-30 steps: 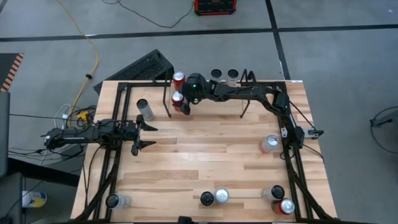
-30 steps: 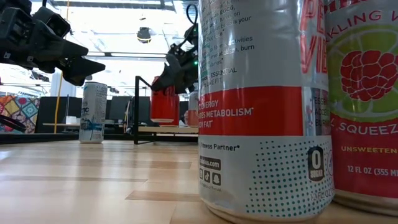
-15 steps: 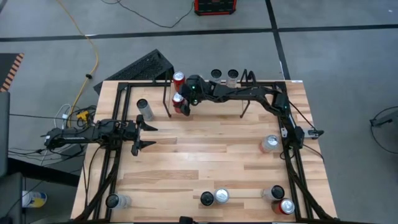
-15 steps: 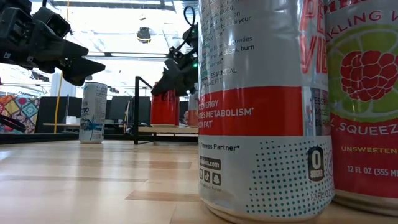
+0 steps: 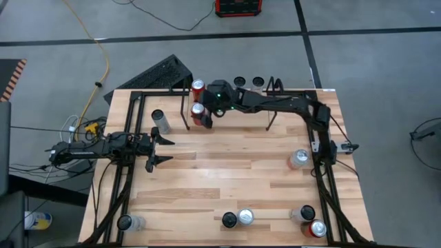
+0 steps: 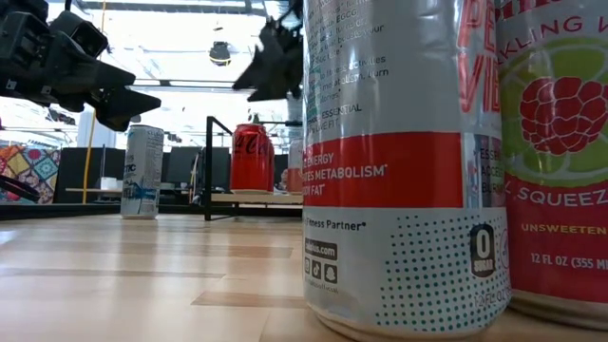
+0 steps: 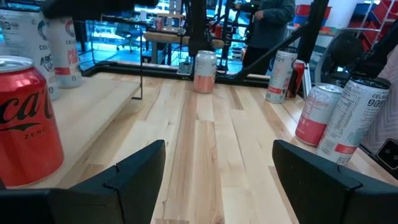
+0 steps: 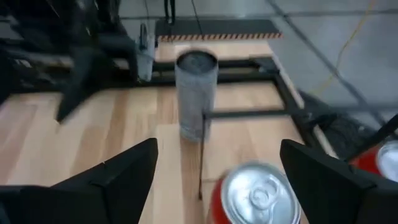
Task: Place canned beverage on shelf
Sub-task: Put the top red black soda can on the shelf and align with other red black soda can
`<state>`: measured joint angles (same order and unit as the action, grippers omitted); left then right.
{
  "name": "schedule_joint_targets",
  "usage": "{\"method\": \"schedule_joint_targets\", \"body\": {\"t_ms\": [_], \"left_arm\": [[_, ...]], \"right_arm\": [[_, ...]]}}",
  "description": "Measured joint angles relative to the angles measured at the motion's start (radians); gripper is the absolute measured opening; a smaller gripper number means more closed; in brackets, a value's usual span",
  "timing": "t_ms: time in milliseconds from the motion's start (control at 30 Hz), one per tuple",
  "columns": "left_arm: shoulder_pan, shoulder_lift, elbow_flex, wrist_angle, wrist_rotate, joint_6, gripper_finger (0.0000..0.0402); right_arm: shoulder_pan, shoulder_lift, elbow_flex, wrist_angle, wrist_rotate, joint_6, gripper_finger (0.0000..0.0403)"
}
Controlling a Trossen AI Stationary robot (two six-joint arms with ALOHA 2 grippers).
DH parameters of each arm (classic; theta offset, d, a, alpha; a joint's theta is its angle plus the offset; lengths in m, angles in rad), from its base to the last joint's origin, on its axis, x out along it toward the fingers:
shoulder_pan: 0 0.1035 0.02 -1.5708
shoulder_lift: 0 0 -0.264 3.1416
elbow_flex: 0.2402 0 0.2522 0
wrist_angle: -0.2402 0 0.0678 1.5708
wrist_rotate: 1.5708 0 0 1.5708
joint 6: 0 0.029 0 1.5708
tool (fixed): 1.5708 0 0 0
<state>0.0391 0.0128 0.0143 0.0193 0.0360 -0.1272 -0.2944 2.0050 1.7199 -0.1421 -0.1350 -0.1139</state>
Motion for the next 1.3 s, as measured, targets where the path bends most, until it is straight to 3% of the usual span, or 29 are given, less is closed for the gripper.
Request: {"method": "schedule_joint_targets", "body": {"t_ms": [133,267,367,500,533,733,1300], "left_arm": [[0.000,0.000,0.000,-0.001,-0.004,0.000,0.0282],[0.000,0.000,0.000,-0.001,-0.004,0.000,0.0282],[0.000,0.000,0.000,-0.001,-0.006,0.000,0.0282],[0.000,0.000,0.000,-0.002,-0.015,0.000,0.0282],[0.000,0.000,0.000,-0.003,-0.016,0.000,0.0282],[0.000,0.000,0.000,-0.003,-0.022,0.000,0.0282],[0.000,0.000,0.000,-0.003,-0.022,0.000,0.0282]], "right_arm": [[0.037,-0.041,0.001,-0.068,0.018,0.006,0.0337],[0.082,-0.028,0.001,-0.112,0.038,0.015,0.0268],[0.110,0.031,0.001,-0.090,0.084,0.011,0.0184],[0.118,0.077,-0.003,-0.106,0.167,-0.036,0.0042],[0.117,0.077,-0.003,-0.118,0.180,-0.048,0.0023],[0.103,0.077,0.000,-0.142,0.224,-0.043,0.0028],[0.020,0.077,0.000,-0.131,0.217,-0.033,0.0018]]}}
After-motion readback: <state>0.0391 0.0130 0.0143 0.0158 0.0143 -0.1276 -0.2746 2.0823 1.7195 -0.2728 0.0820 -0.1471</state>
